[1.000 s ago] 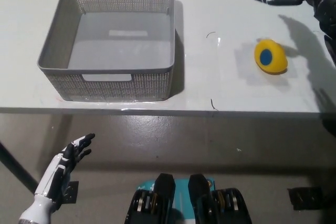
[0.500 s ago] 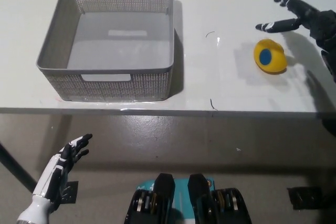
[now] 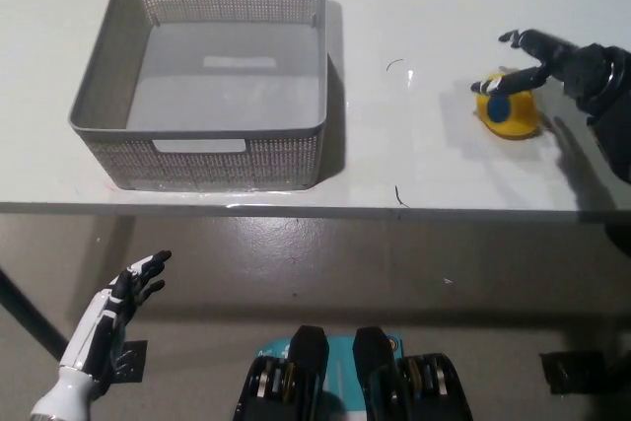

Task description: Use the right hand to pick up a yellow duck toy and place it into a container on the left hand side

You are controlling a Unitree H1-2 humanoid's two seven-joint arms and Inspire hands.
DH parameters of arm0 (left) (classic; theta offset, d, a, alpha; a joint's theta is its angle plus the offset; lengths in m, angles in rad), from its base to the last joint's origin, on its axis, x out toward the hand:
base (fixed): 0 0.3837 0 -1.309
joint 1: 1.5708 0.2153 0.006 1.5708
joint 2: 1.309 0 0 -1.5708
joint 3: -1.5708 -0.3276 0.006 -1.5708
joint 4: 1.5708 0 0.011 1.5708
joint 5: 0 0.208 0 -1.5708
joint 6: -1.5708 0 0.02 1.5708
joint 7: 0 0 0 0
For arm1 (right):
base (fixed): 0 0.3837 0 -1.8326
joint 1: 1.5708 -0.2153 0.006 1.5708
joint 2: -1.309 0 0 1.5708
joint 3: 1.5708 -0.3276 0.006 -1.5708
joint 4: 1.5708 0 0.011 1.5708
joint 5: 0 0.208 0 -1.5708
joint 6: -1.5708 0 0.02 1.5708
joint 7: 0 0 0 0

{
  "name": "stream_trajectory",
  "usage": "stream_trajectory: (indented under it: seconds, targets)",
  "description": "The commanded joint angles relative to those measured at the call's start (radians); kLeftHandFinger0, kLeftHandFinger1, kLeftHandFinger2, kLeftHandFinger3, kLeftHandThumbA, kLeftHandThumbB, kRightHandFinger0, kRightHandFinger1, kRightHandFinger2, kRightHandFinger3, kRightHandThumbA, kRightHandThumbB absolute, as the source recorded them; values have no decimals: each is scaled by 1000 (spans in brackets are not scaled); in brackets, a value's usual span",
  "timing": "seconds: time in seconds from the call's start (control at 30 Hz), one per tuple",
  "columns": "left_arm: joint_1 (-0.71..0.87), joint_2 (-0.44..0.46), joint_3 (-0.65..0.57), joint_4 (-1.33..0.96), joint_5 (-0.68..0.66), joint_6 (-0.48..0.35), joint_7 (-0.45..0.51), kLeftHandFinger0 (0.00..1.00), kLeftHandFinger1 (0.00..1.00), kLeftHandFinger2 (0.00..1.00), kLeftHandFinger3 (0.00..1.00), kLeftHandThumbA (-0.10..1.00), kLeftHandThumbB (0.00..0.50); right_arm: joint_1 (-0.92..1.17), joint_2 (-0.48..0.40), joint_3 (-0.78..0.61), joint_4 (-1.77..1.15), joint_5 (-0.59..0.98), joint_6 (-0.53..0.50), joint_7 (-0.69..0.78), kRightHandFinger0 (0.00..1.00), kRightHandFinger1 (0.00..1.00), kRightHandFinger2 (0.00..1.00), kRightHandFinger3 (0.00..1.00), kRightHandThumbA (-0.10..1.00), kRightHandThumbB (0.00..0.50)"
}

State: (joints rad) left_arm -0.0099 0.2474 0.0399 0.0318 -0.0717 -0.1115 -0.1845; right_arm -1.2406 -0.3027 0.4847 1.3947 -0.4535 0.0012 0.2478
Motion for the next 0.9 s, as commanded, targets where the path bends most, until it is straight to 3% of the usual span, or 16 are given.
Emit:
stream_trajectory:
  seconds: [0.0,0.07,0.23,0.6,0.7,0.73,0.8,0.83,0.87]
  targets:
    - [3,10,12,-39,-8,-34,0,1000,1000,1000,1000,1000,273,-25,11,23,6,-28,-16,29,1000,1000,1000,1000,788,500]
    - [4,10,13,-39,-5,-37,0,1000,1000,1000,1000,1000,294,-18,16,37,9,-39,-15,27,1000,1000,1000,1000,775,500]
    - [3,4,17,-39,-7,-39,3,1000,1000,1000,1000,1000,281,-10,24,64,13,-54,-21,40,1000,1000,1000,1000,782,500]
    - [0,0,25,-41,-12,-34,6,1000,1000,1000,1000,1000,314,15,37,104,21,-84,-26,58,1000,1000,1000,1000,747,500]
    - [-4,1,25,-33,-18,-46,1,1000,1000,1000,1000,1000,306,22,39,112,27,-86,-9,50,1000,1000,1000,1000,613,494]
    - [-6,1,24,-31,-17,-48,1,1000,1000,1000,1000,1000,304,21,41,116,28,-90,-1,38,1000,1000,1000,1000,516,462]
    - [-11,-1,25,-32,-14,-45,5,1000,1000,1000,1000,1000,325,21,46,123,29,-101,19,-23,1000,1000,1000,1000,211,302]
    - [-11,-1,26,-34,-14,-43,6,1000,1000,1000,1000,1000,328,22,45,125,28,-105,19,-47,922,993,1000,1000,151,305]
    - [-11,-1,26,-36,-12,-40,8,1000,1000,1000,1000,1000,334,23,43,129,27,-110,11,-66,868,959,1000,1000,42,254]
